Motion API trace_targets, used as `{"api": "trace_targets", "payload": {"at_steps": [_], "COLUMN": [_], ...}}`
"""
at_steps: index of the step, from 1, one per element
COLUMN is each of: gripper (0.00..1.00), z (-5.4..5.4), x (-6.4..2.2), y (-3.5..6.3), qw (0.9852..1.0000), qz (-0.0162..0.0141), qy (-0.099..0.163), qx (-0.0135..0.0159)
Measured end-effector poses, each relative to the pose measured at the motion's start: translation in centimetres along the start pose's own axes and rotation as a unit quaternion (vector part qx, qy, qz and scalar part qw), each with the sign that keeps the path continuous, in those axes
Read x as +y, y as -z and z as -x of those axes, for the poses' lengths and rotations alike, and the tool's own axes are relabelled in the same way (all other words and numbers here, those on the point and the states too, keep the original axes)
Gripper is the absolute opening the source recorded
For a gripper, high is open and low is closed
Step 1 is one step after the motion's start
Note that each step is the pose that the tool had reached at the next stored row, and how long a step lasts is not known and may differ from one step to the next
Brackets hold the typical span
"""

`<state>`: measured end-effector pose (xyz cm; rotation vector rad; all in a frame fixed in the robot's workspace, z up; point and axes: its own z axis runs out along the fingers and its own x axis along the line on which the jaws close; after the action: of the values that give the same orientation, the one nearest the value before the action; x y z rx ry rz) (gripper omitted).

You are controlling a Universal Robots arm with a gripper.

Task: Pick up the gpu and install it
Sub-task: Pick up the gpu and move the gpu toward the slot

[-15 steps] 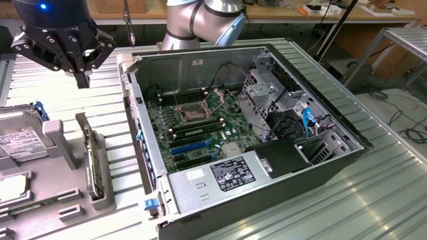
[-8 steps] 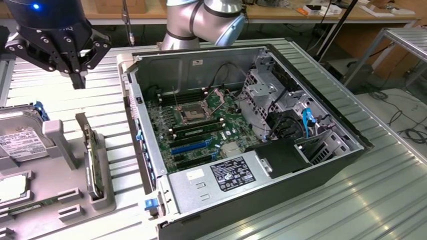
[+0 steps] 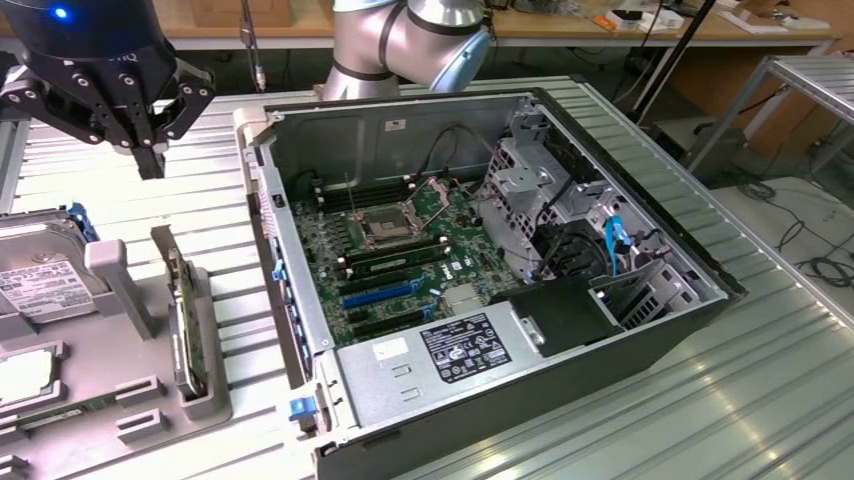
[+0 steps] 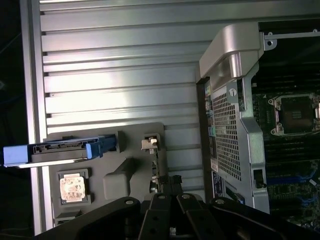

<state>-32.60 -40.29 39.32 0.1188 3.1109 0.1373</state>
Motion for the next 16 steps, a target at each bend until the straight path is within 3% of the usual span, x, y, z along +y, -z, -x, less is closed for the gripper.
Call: {"api": "trace_targets", "payload": {"at_steps": [11, 12, 14, 16], "gripper": [0.11, 0.17, 0.17, 0.30], "z": [0.00, 0.00, 0.00, 0.00], "x": [0.00, 0.00, 0.00, 0.00], "y": [-0.04, -0.04, -0.05, -0.04], "qw": [1.0000, 1.0000, 1.0000, 1.0000], "qz": [0.0000, 0.0000, 0.0000, 0.0000], "qy": [0.000, 0.000, 0.000, 0.000], "qx": [0.0000, 0.0000, 0.0000, 0.0000]}}
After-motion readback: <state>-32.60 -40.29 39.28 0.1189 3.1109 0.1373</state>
